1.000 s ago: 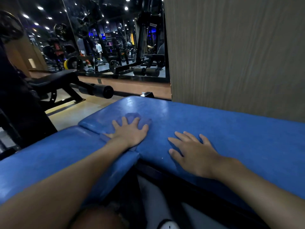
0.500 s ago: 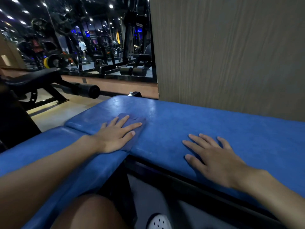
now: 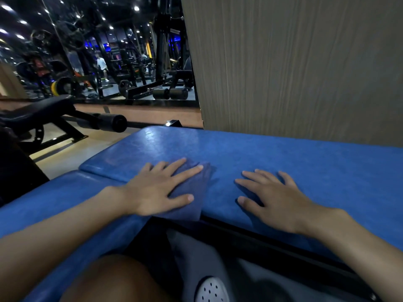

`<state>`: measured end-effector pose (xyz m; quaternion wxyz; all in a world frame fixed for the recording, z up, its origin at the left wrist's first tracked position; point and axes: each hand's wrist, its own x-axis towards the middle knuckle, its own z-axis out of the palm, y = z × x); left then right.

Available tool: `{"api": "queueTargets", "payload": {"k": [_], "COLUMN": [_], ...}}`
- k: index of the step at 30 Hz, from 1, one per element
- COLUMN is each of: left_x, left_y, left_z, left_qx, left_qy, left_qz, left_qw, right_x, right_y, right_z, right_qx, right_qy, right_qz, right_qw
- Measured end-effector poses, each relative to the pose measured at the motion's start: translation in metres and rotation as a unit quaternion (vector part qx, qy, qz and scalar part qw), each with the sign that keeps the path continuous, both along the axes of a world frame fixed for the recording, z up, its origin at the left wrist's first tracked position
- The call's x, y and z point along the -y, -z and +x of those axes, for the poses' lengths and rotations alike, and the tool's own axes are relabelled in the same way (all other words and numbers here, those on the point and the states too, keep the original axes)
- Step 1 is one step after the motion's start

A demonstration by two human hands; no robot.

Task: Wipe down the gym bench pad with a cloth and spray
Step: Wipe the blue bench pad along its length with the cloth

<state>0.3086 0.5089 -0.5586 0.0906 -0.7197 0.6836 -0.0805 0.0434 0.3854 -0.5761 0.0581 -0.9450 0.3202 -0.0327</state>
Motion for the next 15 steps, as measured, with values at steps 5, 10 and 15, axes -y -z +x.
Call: {"api": "queueTargets", "payload": {"k": [5,10,15], "left_x": [0.014,0.02,0.028], "left_y": [0.015,0.023,0.032], "left_z": [0.023,0.016,-0.015], "left_qx": [-0.017,-0.015,-0.012], "left_qy": [0.064,0.104,0.16], "left_qz": [0.008,-0.021,-0.065], "left_qw": [0.998,0.994,0.985], "right_x": [0.007,0.009,0.007], "right_y": [0.002,0.005,0.002], "right_z": [-0.014,-0.015,-0.014], "right_qx": [-0.029,-0.023,-0.025], "right_qy": [0.009,0.012,0.013], "right_qz": [-0.002,0.0,-0.004], "right_qw": [1.0,1.0,1.0]}}
